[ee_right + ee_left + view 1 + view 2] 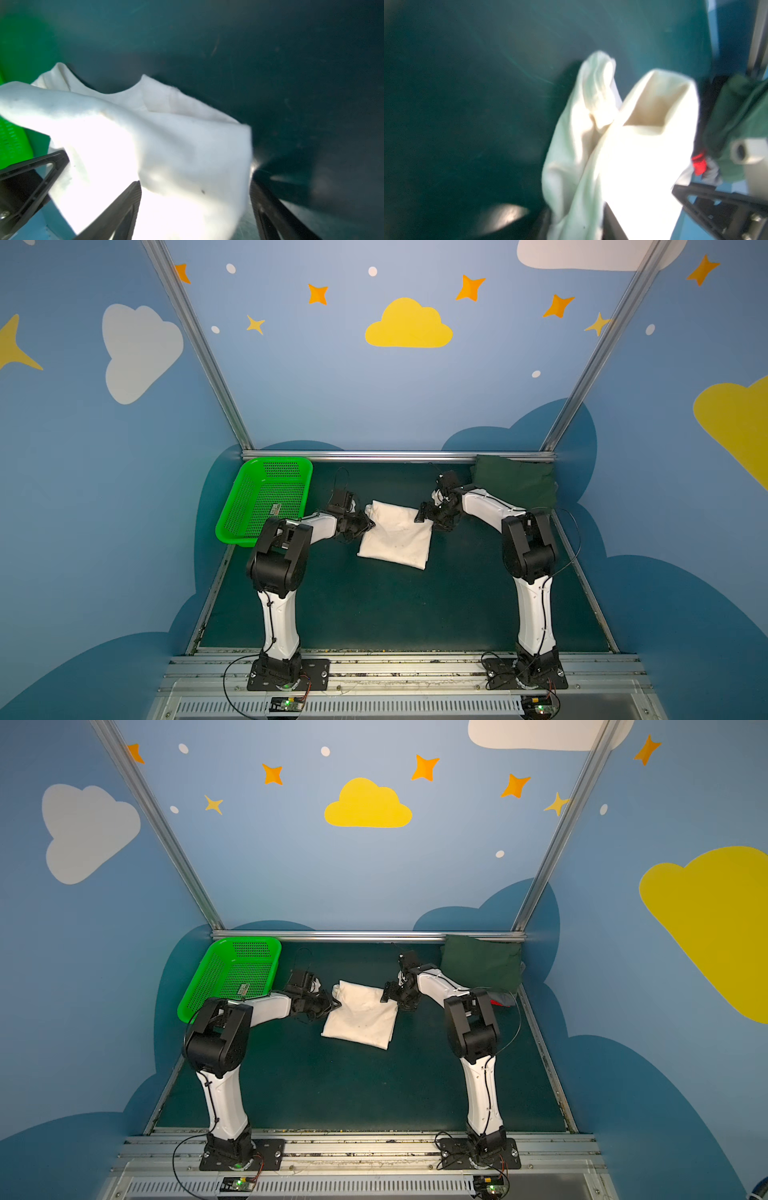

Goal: Fold and stack the t-shirts

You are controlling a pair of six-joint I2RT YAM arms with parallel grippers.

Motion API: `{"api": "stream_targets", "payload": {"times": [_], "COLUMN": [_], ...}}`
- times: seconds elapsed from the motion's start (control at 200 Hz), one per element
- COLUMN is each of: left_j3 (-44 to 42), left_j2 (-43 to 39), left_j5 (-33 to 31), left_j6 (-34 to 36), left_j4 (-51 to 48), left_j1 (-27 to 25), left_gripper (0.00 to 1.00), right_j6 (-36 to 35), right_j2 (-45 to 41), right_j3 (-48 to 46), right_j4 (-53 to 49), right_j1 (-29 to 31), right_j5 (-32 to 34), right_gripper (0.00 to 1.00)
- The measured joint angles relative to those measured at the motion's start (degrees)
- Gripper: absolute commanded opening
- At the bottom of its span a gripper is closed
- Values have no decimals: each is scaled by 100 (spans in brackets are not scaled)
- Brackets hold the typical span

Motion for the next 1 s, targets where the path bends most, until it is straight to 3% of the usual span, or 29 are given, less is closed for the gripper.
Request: {"api": "stream_targets", "payload": {"times": [0.105, 0.445, 0.521, 0.666, 0.736, 0.901, 0.946, 1.001], "left_j3": [4, 109, 116, 111, 109, 98, 98, 87], "left_j2": [39, 131, 138, 138, 138, 138, 138, 127], "left_j5": [44, 74, 83, 83, 85, 92, 94, 107], "left_j6": [55, 179, 197, 236, 256, 278, 278, 302], "left_j4": [-52, -162, -160, -160, -155, -144, -144, -125], "left_j1": [-2, 0, 0, 0, 0, 0, 0, -4], "left_gripper": [4, 3, 3, 3, 3, 3, 11, 42], "right_j6": [74, 179, 219, 280, 282, 262, 240, 192], "right_j2": [44, 94, 122, 260, 328, 356, 356, 356], "right_j3": [85, 168, 184, 190, 195, 299, 332, 409], "right_j4": [-63, -136, -101, 107, 168, 118, 68, -35], "right_j1": [13, 15, 15, 26, 35, 52, 52, 50], "right_j5": [35, 33, 0, -184, -264, -304, -293, -256], "right_gripper": [83, 81, 66, 20, 3, 0, 0, 0]}}
